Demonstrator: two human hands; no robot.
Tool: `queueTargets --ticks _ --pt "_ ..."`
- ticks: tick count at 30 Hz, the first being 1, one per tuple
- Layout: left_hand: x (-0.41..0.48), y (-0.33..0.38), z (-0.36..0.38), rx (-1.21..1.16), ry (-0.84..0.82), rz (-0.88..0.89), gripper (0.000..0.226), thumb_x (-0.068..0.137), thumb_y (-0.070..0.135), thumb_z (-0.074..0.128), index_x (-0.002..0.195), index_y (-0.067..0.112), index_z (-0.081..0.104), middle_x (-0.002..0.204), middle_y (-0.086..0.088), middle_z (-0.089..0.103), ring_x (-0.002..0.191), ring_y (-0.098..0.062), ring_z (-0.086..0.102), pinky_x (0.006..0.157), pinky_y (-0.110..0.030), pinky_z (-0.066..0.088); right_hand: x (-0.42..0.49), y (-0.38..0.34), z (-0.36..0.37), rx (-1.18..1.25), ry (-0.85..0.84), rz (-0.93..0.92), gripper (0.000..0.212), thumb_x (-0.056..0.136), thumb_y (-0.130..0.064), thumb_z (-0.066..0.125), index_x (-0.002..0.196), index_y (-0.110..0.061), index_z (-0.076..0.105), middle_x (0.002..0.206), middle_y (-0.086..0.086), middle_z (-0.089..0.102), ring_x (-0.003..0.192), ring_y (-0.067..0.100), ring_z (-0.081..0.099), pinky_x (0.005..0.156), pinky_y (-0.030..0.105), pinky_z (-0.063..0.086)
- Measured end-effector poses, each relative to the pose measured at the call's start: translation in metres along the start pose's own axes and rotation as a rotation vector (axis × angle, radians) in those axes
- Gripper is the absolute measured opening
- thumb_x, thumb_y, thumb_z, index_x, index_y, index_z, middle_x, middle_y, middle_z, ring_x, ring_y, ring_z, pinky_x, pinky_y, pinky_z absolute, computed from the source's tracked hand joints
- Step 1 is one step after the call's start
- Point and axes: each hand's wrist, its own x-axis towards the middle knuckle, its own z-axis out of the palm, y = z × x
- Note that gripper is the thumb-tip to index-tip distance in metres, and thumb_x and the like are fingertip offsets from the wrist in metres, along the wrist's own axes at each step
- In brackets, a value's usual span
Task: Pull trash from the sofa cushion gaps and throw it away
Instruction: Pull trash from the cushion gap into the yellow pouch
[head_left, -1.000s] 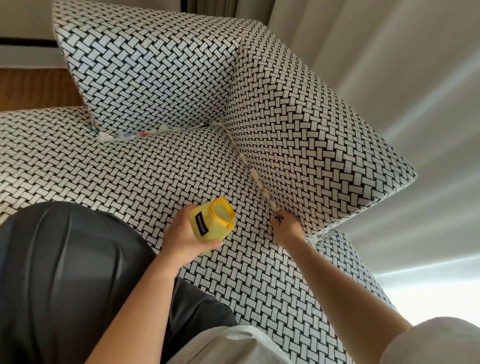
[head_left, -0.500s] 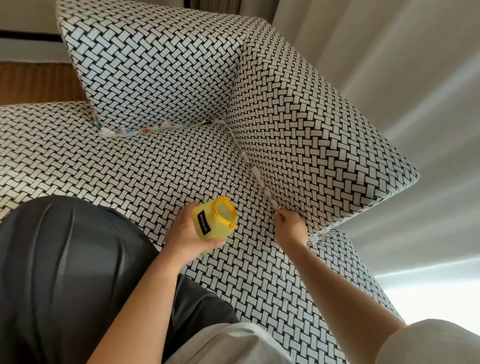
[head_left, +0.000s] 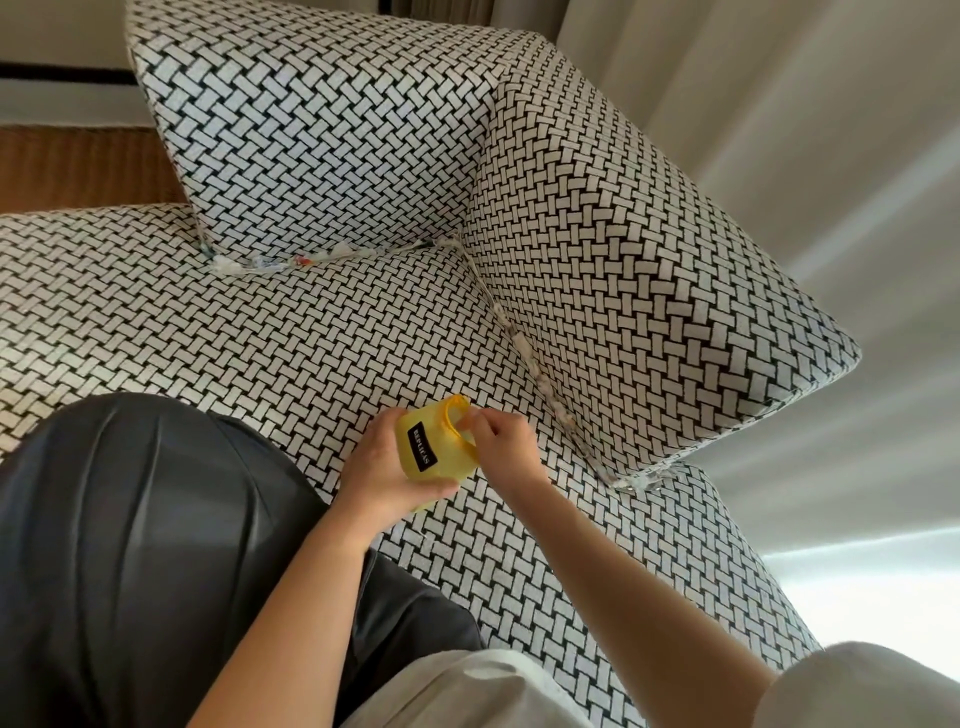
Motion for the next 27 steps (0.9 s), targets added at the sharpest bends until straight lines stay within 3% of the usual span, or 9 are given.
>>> queueTargets --ticks 2,6,11,14,17,19,23,25,27 --pt "0.001 0.001 0.001 -0.02 0.007 -0.008 0.1 0.052 0.035 0.088 0.134 0.018 0.032 0.113 0.006 0.043 0.107 -0.015 0.046 0.092 -0.041 0.046 -0.008 0.009 -0.001 0.079 0.043 0.017 0.034 0.095 -0.019 0.039 0.073 -0.004 0.059 0.062 0.002 0.044 0.051 0.01 0.036 0.047 0.019 0.03" --pt "0.0 0.005 0.003 -0.008 -0.027 0.028 0.096 0.053 0.032 0.088 0.13 0.023 0.031 0.114 0.007 0.044 0.108 -0.016 0.046 0.087 -0.039 0.048 -0.027 0.018 -0.003 0.316 -0.14 0.156 0.035 0.1 -0.025 0.031 0.079 -0.009 0.055 0.064 0.002 0.049 0.057 0.013 0.048 0.051 0.025 0.046" --pt "-0.011 0.015 0.009 0.173 -0.015 0.267 0.108 0.052 0.046 0.085 0.138 0.021 0.025 0.13 0.007 0.039 0.114 -0.004 0.035 0.096 -0.028 0.038 -0.042 0.014 -0.012 0.281 -0.094 -0.117 0.039 0.099 -0.018 0.035 0.063 -0.008 0.043 0.057 -0.001 0.037 0.054 0.01 0.034 0.055 0.027 0.033" --pt "-0.018 0.022 0.013 0.14 -0.02 0.321 0.118 0.051 0.046 0.086 0.144 0.026 0.015 0.132 0.011 0.033 0.117 0.001 0.027 0.1 -0.023 0.03 -0.055 0.015 -0.019 0.252 -0.167 -0.196 0.038 0.099 -0.018 0.038 0.074 0.006 0.052 0.066 0.005 0.046 0.062 0.012 0.042 0.059 0.025 0.037" --pt "-0.02 0.022 0.012 0.147 -0.022 0.301 0.122 0.051 0.047 0.086 0.145 0.026 0.012 0.128 0.007 0.036 0.115 -0.003 0.029 0.1 -0.027 0.032 -0.06 0.025 -0.026 0.285 -0.141 -0.207 0.024 0.098 -0.014 0.037 0.086 -0.01 0.058 0.073 0.005 0.053 0.067 0.014 0.051 0.061 0.026 0.044" --pt "-0.019 0.022 0.011 0.148 -0.04 0.282 0.122 0.05 0.046 0.086 0.145 0.029 0.011 0.124 0.01 0.034 0.117 -0.006 0.029 0.102 -0.036 0.034 -0.054 0.039 -0.036 0.28 -0.008 -0.119 0.017 0.097 -0.012 0.04 0.098 -0.014 0.057 0.077 0.004 0.056 0.065 0.013 0.055 0.055 0.018 0.046" --pt "-0.02 0.022 0.01 0.174 -0.041 0.244 0.117 0.052 0.044 0.085 0.144 0.029 0.015 0.134 0.005 0.034 0.124 -0.011 0.031 0.101 -0.039 0.035 -0.026 0.082 -0.067 -0.221 0.3 -0.035 0.016 0.092 -0.011 0.051 0.104 -0.006 0.059 0.08 0.003 0.065 0.045 0.008 0.048 0.037 0.012 0.037" --pt "-0.019 0.021 0.01 0.17 -0.033 0.221 0.115 0.052 0.045 0.085 0.143 0.028 0.017 0.138 0.004 0.032 0.128 -0.013 0.033 0.102 -0.041 0.037 -0.016 0.091 -0.074 -0.412 0.266 0.008 0.018 0.093 -0.013 0.051 0.107 -0.007 0.059 0.068 0.002 0.06 0.044 0.006 0.044 0.039 0.013 0.034" --pt "-0.018 0.02 0.01 0.168 -0.038 0.2 0.113 0.052 0.045 0.085 0.142 0.028 0.019 0.141 0.004 0.031 0.13 -0.014 0.032 0.102 -0.044 0.038 -0.01 0.091 -0.075 -0.574 0.226 0.056 0.02 0.095 -0.016 0.047 0.108 -0.009 0.059 0.073 0.003 0.062 0.053 0.01 0.052 0.049 0.019 0.045"
